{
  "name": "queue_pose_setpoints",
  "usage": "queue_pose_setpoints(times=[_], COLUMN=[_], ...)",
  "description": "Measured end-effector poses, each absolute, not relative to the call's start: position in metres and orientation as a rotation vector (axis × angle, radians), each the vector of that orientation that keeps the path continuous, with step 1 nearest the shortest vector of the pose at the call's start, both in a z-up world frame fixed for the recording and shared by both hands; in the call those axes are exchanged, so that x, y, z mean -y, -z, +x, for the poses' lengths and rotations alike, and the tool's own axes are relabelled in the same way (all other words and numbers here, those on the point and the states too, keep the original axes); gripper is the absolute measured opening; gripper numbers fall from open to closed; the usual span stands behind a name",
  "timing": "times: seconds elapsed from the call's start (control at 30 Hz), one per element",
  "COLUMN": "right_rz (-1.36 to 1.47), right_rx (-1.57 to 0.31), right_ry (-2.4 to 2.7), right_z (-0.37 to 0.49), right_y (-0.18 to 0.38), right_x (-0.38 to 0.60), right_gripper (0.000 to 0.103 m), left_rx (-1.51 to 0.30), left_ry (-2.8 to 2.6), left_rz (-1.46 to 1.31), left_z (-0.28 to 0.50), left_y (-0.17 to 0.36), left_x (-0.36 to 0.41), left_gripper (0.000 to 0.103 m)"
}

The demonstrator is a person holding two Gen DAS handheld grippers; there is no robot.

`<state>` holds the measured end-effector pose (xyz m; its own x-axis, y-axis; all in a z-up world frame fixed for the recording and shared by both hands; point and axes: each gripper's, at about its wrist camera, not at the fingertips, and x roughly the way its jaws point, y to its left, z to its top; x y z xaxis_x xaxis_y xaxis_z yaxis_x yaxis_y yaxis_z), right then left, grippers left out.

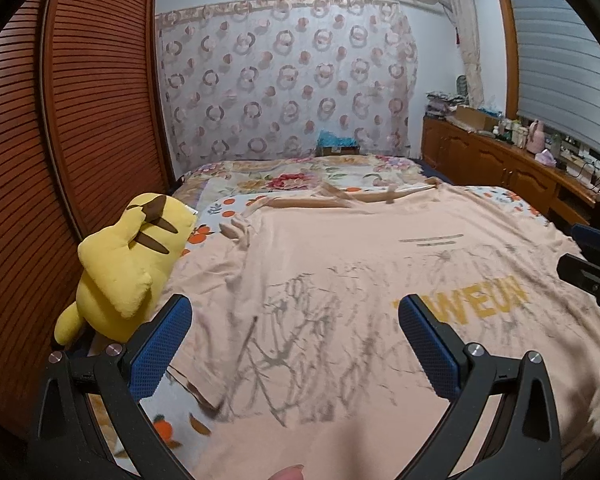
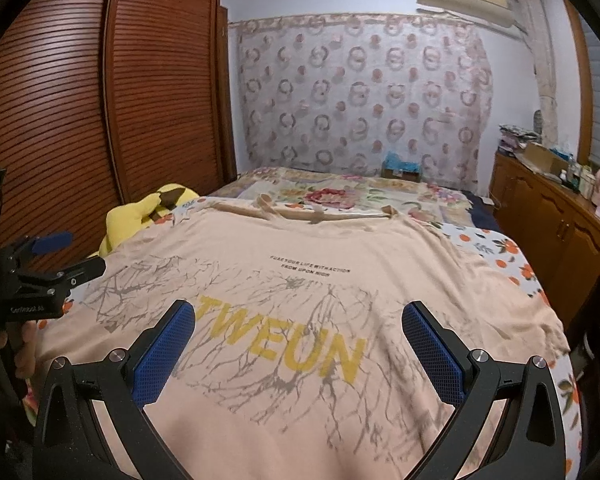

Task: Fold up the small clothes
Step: 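Move the left tool to the shirt side by the plush toy and close on it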

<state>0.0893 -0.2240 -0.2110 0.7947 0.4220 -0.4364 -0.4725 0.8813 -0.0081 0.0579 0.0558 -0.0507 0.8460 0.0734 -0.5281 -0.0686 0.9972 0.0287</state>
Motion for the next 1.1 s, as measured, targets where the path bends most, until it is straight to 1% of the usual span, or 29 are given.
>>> queue_pose_setpoints(times=[0.23, 0.57, 0.8, 0.83, 0.97, 1.07, 1.1], right_rz=[-0.14, -0.216, -0.276, -0.291, -0.327, -0.356, -0.361], right_rx=[-0.481, -0.573, -0.66, -0.669, -0.696, -0.703, -0.707], right_ry=[-0.533, -0.608, -0.652, -0.655, -0.667, -0.648, -0.642], right_z=[0.121, 0.19, 0.224, 0.226, 0.232, 0.234, 0.235], right_y=[0.208, 0.204, 0.212, 0.213, 0.217, 0.217, 0.217], right_x=[0.218, 0.2, 0.185, 0.184, 0.179, 0.177, 0.177], right_gripper=[0.103, 0.103, 0.103, 0.103, 0.103, 0.103, 0.103], left_rx=[-0.618, -0.686, -0.754, -0.766, -0.838, -0.873, -0.887], left_ry=[-0.06, -0.094, -0.124, -0.128, -0.115, -0.12, -0.121], left_rz=[-0.036, -0.052, -0.061, -0.074, -0.137, -0.179, -0.197], left_z=[0.084, 0.122, 0.147, 0.15, 0.16, 0.16, 0.159], left_y=[0.053, 0.053, 0.066, 0.069, 0.085, 0.095, 0.099], left_x=[-0.082, -0.125, -0.161, -0.167, -0.188, -0.2, -0.205], left_gripper=[0.103, 0.103, 0.103, 0.1, 0.077, 0.066, 0.064])
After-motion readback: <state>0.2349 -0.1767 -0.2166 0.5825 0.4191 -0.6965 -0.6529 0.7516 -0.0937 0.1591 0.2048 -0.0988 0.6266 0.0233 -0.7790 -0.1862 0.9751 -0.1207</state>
